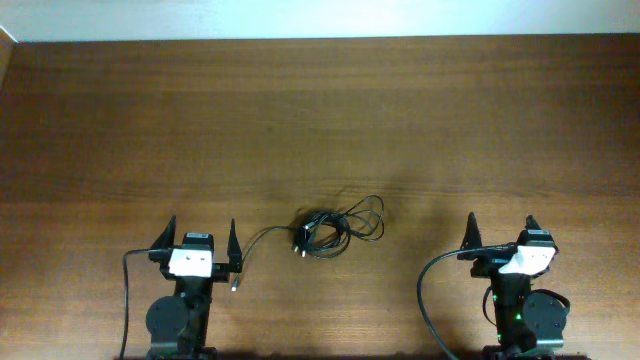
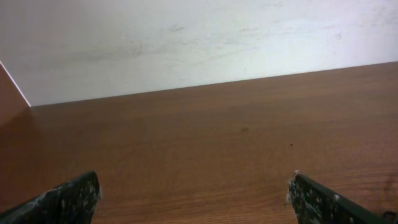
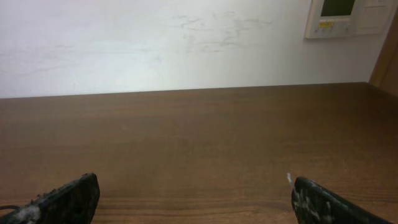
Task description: Untangle cables
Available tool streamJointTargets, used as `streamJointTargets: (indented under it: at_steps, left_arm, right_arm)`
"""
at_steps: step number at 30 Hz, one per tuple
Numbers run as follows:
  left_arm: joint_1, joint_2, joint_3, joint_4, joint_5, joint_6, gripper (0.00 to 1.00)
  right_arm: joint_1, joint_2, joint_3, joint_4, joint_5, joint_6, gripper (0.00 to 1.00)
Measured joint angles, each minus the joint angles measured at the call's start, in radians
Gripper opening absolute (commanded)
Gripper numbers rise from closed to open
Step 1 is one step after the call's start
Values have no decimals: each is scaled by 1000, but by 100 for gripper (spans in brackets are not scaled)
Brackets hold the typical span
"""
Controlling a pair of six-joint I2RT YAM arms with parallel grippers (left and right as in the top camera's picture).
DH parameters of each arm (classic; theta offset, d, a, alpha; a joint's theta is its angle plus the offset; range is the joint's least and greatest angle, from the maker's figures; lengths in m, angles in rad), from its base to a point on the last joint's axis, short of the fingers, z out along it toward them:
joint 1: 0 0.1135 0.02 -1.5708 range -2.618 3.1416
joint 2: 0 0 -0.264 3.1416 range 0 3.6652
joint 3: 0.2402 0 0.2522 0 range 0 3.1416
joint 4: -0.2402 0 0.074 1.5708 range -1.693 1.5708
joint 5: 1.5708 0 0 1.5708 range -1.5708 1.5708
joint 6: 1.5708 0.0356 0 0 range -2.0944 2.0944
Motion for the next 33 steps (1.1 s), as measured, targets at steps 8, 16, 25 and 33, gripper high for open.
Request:
streamJointTargets:
  at_steps: [8,16,25,33]
  left_arm:
    - [0,26,0,0,-42,0,99]
    - [0,27,0,0,-42,0,99]
    - [0,27,0,0,-42,0,99]
    - [0,27,0,0,-42,0,99]
  right_arm:
    - [0,0,0,0,0,0,98]
    - [0,0,0,0,0,0,99]
    - [0,0,0,0,0,0,98]
    - [0,0,0,0,0,1,98]
